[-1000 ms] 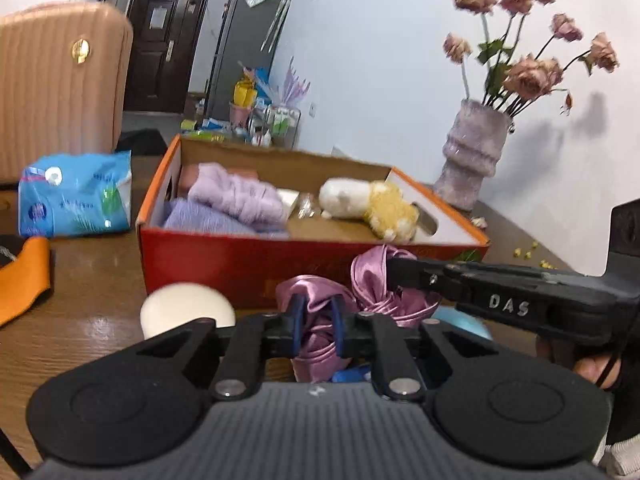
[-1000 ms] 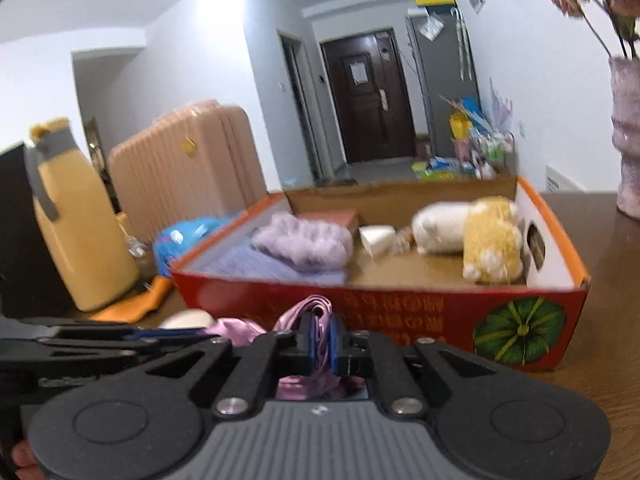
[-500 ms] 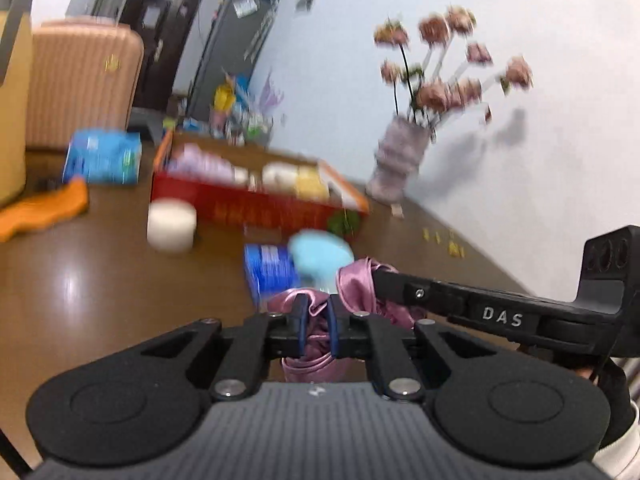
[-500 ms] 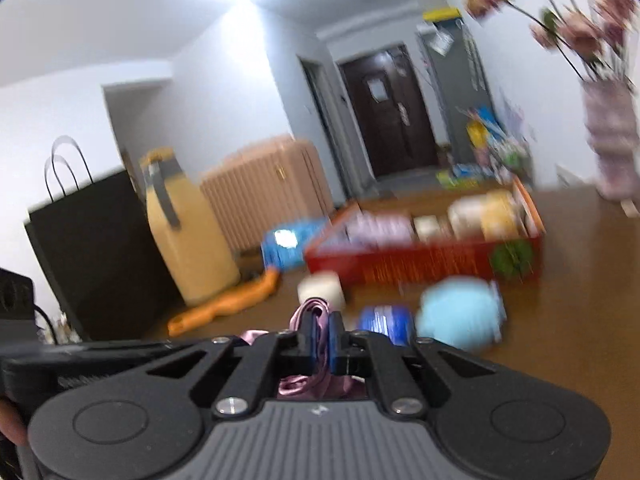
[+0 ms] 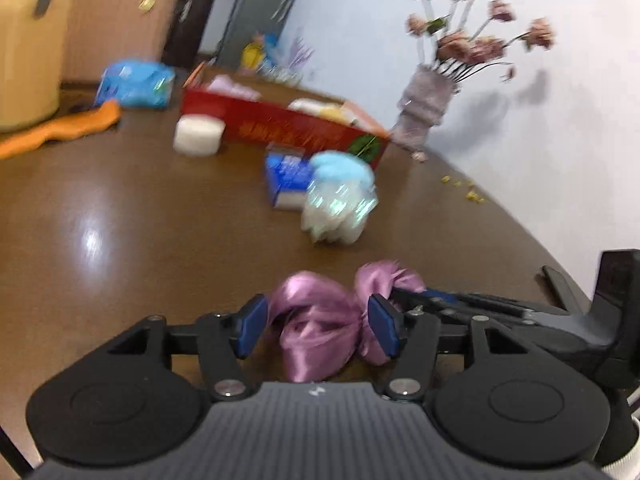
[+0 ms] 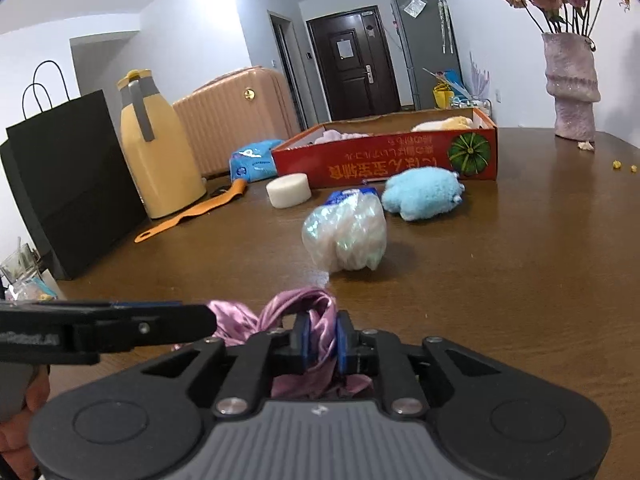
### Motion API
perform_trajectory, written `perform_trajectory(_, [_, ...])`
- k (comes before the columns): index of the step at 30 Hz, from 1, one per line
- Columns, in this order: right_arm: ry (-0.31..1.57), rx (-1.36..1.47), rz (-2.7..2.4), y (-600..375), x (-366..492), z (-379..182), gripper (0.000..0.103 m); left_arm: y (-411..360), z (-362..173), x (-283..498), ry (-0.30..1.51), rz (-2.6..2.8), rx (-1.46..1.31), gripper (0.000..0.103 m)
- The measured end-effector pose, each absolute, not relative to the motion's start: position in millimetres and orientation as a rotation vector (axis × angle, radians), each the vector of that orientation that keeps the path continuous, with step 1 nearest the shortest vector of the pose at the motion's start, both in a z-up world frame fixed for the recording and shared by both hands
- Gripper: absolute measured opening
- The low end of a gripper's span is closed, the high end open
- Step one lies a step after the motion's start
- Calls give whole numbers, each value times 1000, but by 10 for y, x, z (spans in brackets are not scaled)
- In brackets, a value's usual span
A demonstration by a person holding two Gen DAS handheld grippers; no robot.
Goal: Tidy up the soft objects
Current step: 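Lift the pink satin scrunchie with both grippers and carry it over the box, then lower the scrunchie into the box and open both grippers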
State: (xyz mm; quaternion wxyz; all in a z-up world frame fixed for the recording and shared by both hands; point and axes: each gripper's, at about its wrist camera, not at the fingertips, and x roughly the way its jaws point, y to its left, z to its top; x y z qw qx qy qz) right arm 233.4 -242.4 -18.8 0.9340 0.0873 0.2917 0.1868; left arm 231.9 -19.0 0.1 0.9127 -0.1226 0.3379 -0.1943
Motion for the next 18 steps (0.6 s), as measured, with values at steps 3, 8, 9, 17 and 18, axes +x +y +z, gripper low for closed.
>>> perform_trajectory(3, [604, 212, 394, -2471, 2316, -208, 18, -135, -95, 2294, 735, -415, -297, 28])
perform_trajectory(8, [611, 240, 420, -2520, 2347, -107, 11, -77, 16, 2315, 700, -446, -357, 16])
perform_trajectory(9, [602, 251, 428, -2540, 2368, -41, 11, -95, 80, 2339, 682, -454, -352, 16])
perform_trajectory(17, [471, 223, 476, -2760, 3604, 899, 10, -112, 967, 3669, 535, -576, -374, 16])
perform_trajectory(18, [484, 218, 467, -2766, 3947, 989, 10, -158, 1040, 3956, 539, -573, -363, 16])
